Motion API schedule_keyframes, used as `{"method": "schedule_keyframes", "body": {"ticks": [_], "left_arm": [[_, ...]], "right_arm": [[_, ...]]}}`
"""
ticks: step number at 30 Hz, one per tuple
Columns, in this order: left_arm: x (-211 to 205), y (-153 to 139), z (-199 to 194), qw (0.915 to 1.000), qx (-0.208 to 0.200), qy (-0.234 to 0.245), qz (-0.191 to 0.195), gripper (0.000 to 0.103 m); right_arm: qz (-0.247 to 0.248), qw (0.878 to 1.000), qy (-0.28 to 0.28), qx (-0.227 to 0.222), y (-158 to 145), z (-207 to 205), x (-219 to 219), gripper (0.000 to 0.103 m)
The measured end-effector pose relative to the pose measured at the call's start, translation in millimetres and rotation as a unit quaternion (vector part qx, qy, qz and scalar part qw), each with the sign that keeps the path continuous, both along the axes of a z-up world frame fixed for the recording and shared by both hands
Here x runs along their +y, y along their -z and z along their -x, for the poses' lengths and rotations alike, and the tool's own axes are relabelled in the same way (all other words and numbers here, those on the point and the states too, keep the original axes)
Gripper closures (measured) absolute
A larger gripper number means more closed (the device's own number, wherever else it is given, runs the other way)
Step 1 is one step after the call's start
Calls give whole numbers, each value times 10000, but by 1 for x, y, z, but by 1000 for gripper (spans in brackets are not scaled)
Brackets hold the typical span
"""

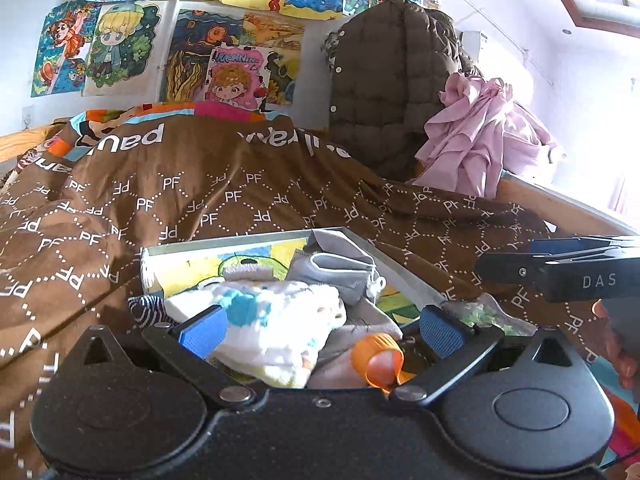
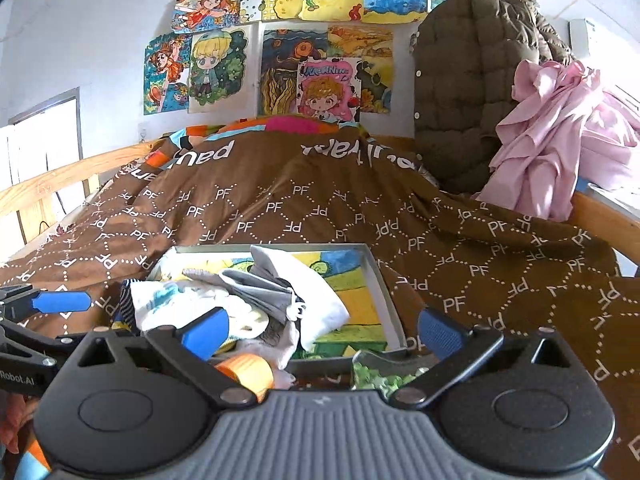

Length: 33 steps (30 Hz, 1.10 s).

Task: Organize soft objects
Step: 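Withdraw both tools from the tray back toward the pile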

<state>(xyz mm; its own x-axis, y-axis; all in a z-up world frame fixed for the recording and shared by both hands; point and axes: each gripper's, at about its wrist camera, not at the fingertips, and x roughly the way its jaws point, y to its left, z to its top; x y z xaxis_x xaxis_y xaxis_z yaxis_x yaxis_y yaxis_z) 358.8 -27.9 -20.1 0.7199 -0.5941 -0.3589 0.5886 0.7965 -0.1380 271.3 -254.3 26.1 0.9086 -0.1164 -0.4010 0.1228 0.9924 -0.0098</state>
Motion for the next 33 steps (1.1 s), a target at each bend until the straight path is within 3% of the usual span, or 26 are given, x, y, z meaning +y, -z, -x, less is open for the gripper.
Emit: {"method": "schedule_keyframes", "body": {"ticks": [9,22,33], "left_arm": [[8,13,24,9990,248,-326,165,1],[26,46,60,9959,726,-535,72,1],[23,49,93,9989,263,-336,-182,1]], "right_arm": [[-98,9996,131,226,18,24,3,0],[-45,9982,30,599,53,54,21,0],[-246,9972,127,695,70,69,19,0]]}}
